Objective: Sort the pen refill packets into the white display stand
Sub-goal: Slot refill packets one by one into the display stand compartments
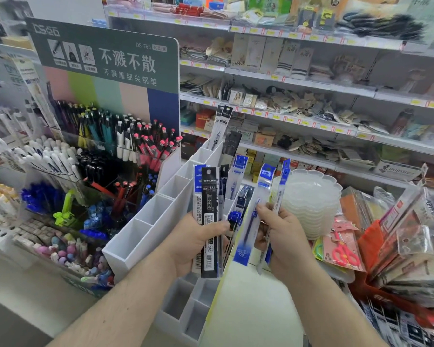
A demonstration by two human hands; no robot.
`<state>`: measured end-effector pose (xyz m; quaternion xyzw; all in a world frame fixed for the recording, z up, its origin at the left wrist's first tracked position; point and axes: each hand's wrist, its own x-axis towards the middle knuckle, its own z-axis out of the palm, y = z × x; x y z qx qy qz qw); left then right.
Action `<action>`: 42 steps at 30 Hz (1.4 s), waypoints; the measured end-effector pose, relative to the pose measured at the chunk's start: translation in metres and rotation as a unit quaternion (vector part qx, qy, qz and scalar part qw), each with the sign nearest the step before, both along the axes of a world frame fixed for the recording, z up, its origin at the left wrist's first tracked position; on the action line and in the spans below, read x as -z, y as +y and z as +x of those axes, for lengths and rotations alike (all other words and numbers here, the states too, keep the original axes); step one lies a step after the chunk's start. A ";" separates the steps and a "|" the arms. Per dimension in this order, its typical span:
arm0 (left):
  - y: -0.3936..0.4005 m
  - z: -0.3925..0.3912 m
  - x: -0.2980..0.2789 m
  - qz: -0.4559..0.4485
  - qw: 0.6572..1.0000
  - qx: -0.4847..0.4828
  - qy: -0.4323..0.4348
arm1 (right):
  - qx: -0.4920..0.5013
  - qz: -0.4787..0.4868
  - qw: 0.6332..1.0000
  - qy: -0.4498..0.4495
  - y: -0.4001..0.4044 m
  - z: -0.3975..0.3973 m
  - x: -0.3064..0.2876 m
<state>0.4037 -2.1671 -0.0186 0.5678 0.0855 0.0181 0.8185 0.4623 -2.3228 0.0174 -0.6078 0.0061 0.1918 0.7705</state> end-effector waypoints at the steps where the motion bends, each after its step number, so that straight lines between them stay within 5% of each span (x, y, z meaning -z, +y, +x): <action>1: -0.001 0.000 -0.002 -0.004 1.000 0.004 -0.004 | -0.005 0.003 1.000 0.007 0.002 -0.001 -0.001; 9: -0.010 -0.002 -0.001 0.063 0.998 -0.002 0.025 | -0.061 0.070 0.994 0.054 0.018 -0.016 -0.007; 14: -0.010 -0.004 -0.001 0.090 0.995 -0.035 0.035 | 0.000 0.082 0.991 0.109 0.018 -0.013 -0.009; 18: -0.011 -0.007 -0.003 0.128 0.990 -0.052 0.024 | -0.028 0.066 0.996 0.057 0.016 -0.016 -0.012; 29: -0.018 -0.010 0.003 0.022 0.999 -0.031 0.007 | 0.024 0.088 0.995 0.045 0.023 -0.019 -0.005; 42: -0.011 -0.004 0.004 0.081 0.991 -0.097 0.051 | 0.140 0.033 0.989 0.010 0.010 -0.008 -0.011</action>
